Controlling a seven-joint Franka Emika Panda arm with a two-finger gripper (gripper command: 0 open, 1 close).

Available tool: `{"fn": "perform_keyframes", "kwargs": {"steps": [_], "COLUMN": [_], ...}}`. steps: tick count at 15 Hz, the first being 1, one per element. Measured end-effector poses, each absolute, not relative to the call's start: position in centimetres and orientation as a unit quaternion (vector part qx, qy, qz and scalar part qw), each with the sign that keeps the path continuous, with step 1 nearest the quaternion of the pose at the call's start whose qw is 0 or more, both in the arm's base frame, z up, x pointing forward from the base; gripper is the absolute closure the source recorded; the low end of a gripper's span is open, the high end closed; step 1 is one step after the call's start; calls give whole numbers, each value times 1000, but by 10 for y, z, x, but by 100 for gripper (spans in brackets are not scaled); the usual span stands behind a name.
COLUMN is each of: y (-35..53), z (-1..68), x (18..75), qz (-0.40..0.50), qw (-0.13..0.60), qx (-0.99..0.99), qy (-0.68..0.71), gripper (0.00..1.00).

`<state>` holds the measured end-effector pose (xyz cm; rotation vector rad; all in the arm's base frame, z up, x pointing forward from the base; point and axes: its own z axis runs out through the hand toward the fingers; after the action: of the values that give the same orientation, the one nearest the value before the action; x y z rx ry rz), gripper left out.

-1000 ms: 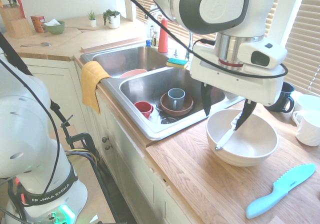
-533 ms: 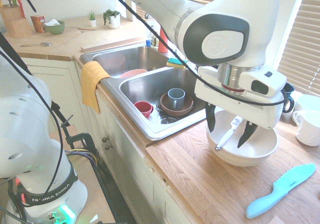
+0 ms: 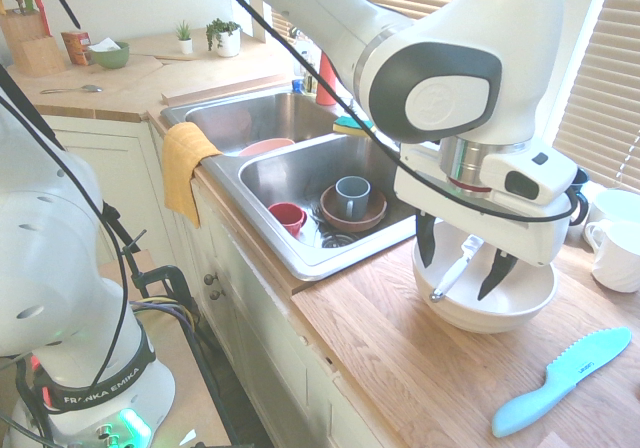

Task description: Put the knife into the sink

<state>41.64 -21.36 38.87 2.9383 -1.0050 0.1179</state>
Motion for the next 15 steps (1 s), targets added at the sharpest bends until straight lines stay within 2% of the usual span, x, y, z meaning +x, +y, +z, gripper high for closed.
{"fn": "perform_keyframes", "kwargs": {"steps": [15], "y": [-216], "z": [381], "x": [411], "qz": [32], "qw": [15], "qx": [945], "qy": [-326], "gripper": [100]}}
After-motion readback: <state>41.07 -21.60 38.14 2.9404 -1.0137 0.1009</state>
